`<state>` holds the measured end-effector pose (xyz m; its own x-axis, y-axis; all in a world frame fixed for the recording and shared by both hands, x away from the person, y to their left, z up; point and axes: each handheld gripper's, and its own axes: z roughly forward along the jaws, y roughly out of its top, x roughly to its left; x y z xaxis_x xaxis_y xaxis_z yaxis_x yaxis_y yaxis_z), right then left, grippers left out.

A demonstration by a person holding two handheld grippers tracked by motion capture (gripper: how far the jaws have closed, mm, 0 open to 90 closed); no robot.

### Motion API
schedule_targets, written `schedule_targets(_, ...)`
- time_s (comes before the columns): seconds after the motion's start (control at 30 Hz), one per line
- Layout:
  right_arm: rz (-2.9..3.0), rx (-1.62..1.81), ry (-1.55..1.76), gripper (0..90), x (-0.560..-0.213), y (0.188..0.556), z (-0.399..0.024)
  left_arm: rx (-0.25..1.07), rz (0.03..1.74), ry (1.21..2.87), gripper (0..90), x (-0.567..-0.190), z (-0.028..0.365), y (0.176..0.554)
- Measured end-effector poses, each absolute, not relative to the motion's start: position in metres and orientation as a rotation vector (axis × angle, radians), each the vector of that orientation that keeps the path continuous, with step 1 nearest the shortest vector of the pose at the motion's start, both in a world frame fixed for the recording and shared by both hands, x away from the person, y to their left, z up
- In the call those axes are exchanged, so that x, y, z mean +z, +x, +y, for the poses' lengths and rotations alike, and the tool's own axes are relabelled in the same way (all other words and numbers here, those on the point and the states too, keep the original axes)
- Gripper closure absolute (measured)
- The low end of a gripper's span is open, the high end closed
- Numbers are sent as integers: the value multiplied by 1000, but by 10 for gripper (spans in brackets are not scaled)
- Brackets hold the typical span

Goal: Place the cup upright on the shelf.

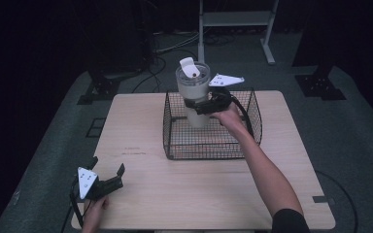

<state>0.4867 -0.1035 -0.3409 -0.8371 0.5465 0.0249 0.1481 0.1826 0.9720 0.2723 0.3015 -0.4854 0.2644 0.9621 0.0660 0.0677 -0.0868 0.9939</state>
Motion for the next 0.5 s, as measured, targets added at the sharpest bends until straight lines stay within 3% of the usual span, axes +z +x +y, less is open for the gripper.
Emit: schedule_targets(0.5,2222,1655,718,81,-380,514,-99,1023,1032,1434,0,-485,302,272)
